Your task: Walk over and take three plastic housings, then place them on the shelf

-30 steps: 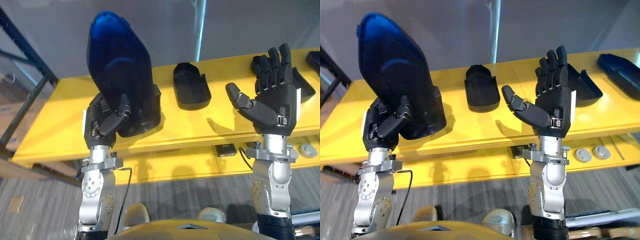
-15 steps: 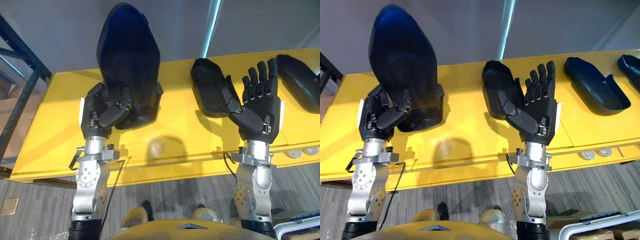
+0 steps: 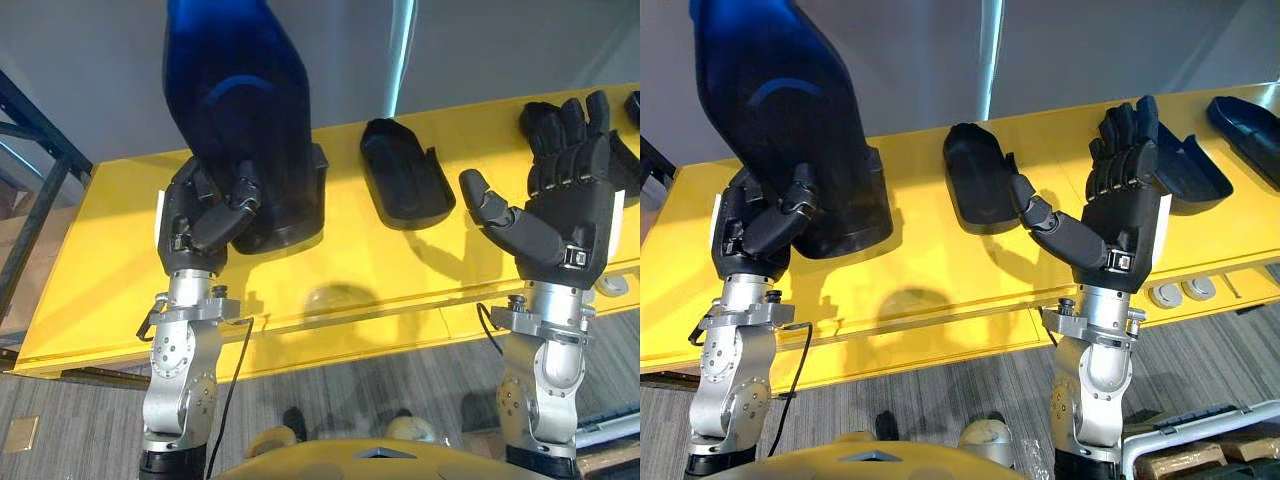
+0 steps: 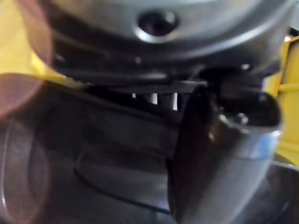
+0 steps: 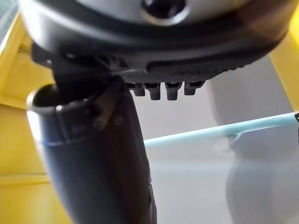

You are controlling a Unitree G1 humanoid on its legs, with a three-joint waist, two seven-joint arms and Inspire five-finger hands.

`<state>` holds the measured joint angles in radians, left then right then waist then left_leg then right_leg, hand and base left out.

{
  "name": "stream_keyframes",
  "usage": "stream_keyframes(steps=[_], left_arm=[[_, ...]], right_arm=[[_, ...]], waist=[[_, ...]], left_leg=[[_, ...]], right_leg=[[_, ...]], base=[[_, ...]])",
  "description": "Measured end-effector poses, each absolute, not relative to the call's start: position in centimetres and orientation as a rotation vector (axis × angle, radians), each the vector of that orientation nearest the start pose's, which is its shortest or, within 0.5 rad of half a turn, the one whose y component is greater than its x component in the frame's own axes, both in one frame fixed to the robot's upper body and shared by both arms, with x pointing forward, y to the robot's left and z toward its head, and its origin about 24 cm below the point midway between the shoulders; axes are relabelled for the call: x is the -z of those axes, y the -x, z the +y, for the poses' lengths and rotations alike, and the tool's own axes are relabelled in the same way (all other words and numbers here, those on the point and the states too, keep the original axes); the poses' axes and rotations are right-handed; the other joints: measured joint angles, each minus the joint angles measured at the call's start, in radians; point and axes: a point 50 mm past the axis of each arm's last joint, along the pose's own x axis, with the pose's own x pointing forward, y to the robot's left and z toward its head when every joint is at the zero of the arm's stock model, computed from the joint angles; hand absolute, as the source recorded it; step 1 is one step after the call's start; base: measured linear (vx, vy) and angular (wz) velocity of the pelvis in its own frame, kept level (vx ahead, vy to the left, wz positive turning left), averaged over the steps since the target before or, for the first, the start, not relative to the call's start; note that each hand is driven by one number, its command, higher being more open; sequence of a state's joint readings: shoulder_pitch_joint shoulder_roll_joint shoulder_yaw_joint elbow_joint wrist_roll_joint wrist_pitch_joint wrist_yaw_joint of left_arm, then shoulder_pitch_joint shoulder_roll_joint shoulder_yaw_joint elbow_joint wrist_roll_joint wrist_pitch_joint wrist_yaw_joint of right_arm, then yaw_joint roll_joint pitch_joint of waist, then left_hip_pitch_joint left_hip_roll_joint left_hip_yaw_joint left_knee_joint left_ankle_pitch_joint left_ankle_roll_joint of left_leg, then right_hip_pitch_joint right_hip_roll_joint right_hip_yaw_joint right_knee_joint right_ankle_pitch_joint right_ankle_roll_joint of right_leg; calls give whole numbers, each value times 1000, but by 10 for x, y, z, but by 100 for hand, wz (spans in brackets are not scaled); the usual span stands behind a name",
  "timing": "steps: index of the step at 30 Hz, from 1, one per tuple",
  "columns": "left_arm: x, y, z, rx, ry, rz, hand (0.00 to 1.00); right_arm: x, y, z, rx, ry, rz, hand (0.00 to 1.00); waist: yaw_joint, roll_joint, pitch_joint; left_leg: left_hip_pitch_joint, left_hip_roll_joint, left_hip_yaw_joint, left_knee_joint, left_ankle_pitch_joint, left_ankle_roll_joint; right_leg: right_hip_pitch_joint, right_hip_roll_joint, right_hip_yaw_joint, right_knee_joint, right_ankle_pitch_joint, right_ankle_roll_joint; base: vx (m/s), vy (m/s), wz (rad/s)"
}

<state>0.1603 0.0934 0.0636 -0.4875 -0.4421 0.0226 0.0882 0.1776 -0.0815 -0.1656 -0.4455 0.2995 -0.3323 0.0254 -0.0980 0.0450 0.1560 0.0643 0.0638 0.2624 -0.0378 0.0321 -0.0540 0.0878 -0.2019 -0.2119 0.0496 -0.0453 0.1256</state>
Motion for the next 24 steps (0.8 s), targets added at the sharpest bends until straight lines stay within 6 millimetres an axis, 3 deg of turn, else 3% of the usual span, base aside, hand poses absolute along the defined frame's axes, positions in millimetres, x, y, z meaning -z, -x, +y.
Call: stream_keyframes(steps=[6,13,18,21,22,24], left_arm=[[-105,-219,188,-88,343,-160,0],[-102,-241,189,-86,320,-91,0],[-84,-249,191,-84,336,28,0],[-80,-259,194,-95,319,64,0],[-74,-276,203,-140,305,105,0],[-68,-282,209,-177,304,131,0]], right_arm=[[-135,-197,-197,51,-123,-596,100],[-136,-200,-181,-106,-94,-589,100],[-140,-205,-169,-196,-90,-602,100],[-141,-209,-162,-241,-118,-604,100],[-138,-217,-150,-322,-141,-591,100],[-139,-218,-142,-384,-129,-585,100]], waist=[[-12,-1,-1],[-14,-2,-2],[-14,-2,-3],[-12,-2,-5],[-13,5,-11],[-13,9,-14]], left_leg=[[16,2,16,-44,31,-1],[17,1,19,-44,37,0],[16,2,17,-45,45,2],[16,2,12,-46,51,3],[15,2,8,-50,61,5],[14,4,9,-51,63,5]], right_leg=[[-14,9,12,-1,14,2],[-16,9,20,-3,23,2],[-15,9,17,-3,28,0],[-12,9,12,-3,33,-1],[-8,10,10,-13,43,1],[0,14,9,-33,54,-1]], base=[[-24,3,-7],[-3,6,-2],[-8,1,1],[-72,13,5],[-125,24,2],[-94,19,0]])
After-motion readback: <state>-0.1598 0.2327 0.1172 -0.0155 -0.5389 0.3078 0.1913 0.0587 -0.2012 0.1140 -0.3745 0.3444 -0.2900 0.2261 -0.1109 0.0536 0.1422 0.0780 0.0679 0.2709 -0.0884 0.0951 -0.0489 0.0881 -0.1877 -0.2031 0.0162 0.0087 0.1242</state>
